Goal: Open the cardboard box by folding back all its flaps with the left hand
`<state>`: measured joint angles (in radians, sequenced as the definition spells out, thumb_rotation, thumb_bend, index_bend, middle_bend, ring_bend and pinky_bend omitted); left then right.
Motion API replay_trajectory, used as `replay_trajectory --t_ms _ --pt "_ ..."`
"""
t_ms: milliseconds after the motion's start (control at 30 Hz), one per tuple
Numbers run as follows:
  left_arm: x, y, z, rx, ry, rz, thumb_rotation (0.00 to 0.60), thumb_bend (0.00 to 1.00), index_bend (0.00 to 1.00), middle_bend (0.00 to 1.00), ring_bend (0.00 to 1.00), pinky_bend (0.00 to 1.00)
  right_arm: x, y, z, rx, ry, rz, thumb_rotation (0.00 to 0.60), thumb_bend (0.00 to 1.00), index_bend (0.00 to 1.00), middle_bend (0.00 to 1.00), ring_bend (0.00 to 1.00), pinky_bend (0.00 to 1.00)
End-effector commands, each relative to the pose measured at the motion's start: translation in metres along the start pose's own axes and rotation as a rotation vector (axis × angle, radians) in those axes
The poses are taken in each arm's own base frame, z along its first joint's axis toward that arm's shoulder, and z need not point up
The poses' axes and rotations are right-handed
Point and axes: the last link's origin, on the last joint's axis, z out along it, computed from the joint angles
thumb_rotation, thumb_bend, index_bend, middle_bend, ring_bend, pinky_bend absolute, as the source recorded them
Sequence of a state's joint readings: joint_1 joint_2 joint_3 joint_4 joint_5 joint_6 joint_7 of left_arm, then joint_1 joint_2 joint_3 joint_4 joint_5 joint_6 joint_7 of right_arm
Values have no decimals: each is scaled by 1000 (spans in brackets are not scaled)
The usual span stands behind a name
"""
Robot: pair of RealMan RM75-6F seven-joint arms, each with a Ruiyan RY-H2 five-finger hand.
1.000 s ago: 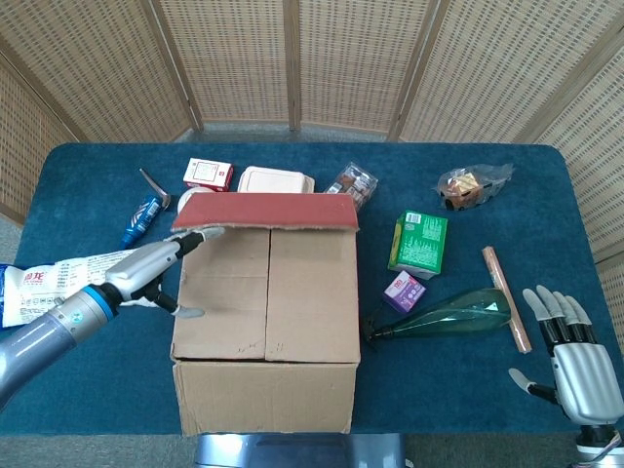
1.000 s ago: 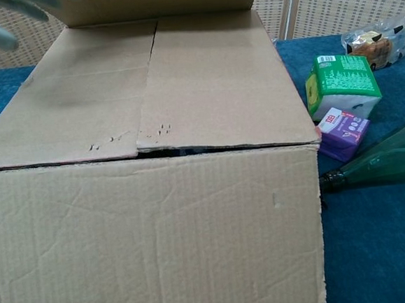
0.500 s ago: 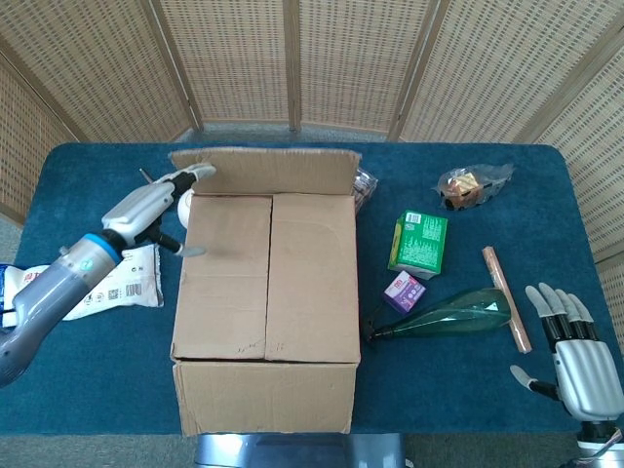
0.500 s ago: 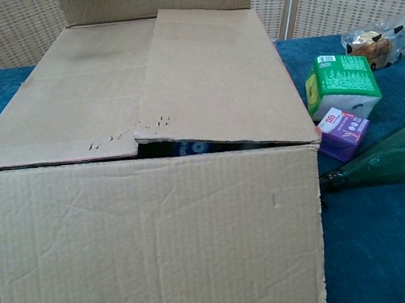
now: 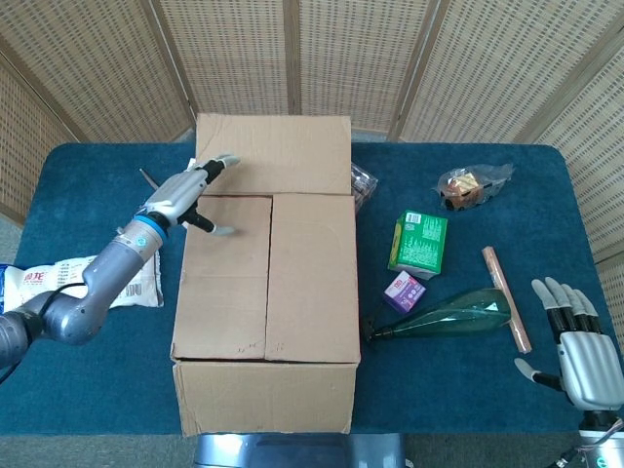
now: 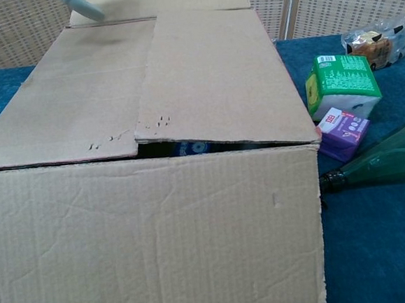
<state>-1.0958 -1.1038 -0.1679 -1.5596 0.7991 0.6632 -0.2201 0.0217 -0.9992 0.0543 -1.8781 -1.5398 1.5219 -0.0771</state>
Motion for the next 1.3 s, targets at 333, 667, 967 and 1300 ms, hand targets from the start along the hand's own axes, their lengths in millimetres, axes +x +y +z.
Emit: replay_trajectory --t_ms 333,667,967,1300 --pt "-60 31 -16 -204 20 235 600 0 0 0 0 25 6 -1 -3 16 3 30 600 91 0 0 0 0" --pt "-88 49 -13 -276 35 238 600 0 0 0 0 20 8 0 -3 17 -2 50 600 90 0 0 0 0" --pt "-98 67 -4 -319 80 215 600 0 0 0 0 22 10 1 -2 12 -1 55 600 89 0 0 0 0" --pt "-81 94 -7 -400 171 197 600 0 0 0 0 26 12 2 -3 11 -3 66 600 89 0 0 0 0"
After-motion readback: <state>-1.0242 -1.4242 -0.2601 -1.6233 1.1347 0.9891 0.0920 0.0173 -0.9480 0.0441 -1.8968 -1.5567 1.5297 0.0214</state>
